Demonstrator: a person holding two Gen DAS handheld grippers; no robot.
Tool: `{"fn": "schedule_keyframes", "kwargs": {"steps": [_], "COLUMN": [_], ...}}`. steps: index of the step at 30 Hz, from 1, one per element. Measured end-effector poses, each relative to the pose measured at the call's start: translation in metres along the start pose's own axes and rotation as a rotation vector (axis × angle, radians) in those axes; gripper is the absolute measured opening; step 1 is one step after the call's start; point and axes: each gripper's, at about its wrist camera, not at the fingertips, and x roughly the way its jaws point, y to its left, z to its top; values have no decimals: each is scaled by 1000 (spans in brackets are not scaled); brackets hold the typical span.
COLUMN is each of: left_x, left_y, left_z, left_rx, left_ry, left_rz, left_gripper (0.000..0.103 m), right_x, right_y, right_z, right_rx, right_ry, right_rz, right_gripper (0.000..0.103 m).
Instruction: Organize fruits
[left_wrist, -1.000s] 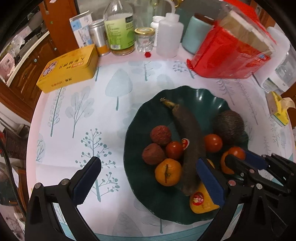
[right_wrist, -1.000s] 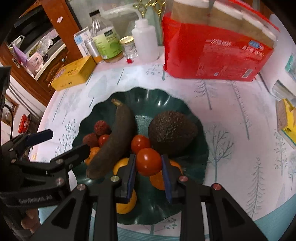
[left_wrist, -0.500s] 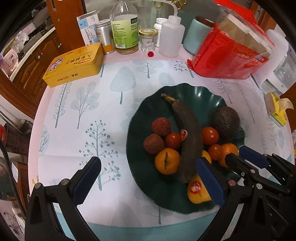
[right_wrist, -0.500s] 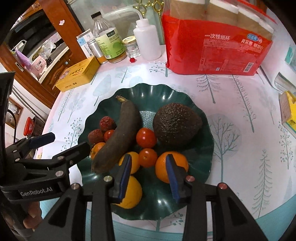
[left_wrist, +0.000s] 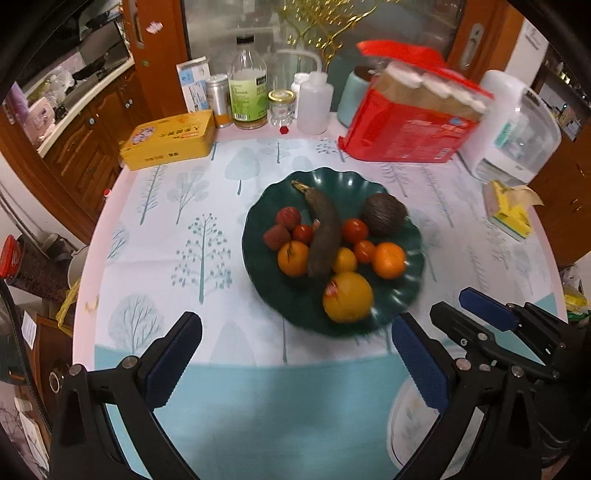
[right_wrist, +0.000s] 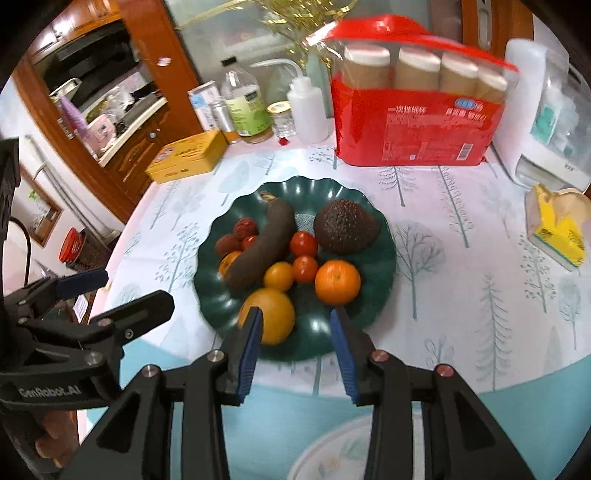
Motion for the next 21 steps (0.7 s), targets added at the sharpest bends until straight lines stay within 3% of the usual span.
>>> {"fn": "schedule_keyframes", "kwargs": {"steps": [9,21], "left_x": [-74,-137], "left_y": [-39,-92], "left_z": [-81,-175], "left_rx": [-12,-37], "left_ry": [-46,-96], "left_rz": [5,7], "left_gripper": [102,102], "right_x": [-74,-160], "right_y": [-7,-30], "right_z": [-70,-164], "right_rx": [-51,-53], "right_ry": [-24,-68], "right_rz": [11,-65], "right_gripper": [39,39]}}
